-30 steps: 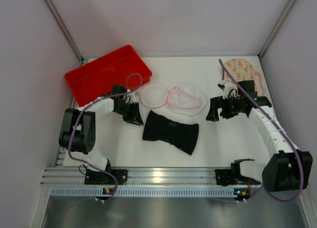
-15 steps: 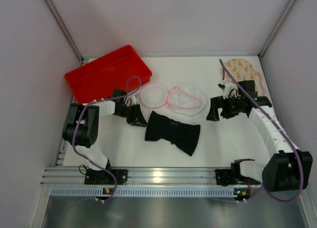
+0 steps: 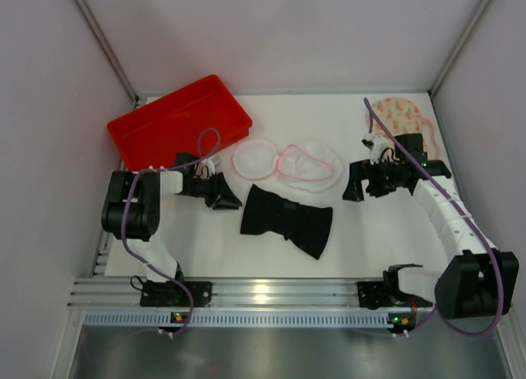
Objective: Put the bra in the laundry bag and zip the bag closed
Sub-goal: Adjust the bra at the center of the board.
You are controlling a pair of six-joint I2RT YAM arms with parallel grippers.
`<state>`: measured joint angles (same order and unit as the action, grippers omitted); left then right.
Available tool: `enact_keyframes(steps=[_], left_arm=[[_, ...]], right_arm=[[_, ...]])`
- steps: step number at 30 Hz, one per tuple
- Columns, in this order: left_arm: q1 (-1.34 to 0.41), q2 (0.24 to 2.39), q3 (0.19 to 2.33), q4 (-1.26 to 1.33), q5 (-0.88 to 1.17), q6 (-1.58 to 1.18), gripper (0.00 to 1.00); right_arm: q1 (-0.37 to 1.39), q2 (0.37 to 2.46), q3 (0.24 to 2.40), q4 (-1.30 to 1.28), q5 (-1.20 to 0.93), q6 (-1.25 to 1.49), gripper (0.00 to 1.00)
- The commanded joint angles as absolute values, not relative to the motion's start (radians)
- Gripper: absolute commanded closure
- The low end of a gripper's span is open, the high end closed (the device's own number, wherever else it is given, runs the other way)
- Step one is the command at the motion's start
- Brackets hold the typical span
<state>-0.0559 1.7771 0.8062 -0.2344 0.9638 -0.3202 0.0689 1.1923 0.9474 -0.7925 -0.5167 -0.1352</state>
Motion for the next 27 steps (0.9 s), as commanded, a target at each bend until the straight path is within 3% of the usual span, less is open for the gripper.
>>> enact_keyframes(steps=[1, 6, 21, 24, 27], left_arm=[[-0.055, 1.775, 0.779, -0.132, 1.060, -0.356, 0.65], [-0.055, 1.804, 0.756, -0.101, 1.077, -0.373, 0.61], [-0.055, 1.859, 0.724, 0.029, 1.127, -0.423, 0.63], [-0.057, 1.853, 0.722, 0.064, 1.134, -0.451, 0.66], [-0.057, 1.848, 0.738, 0.064, 1.140, -0.462, 0.76]], right_arm=[[0.057, 1.184, 0.957, -0.756, -0.518, -0.144, 0.01], [0.057, 1.186, 0.956, -0.755, -0.518, -0.144, 0.01], [0.057, 1.195, 0.954, -0.749, -0.515, -0.143, 0.01], [0.057, 1.198, 0.956, -0.749, -0.515, -0.143, 0.01], [0.058, 1.198, 0.956, -0.749, -0.514, -0.144, 0.01]])
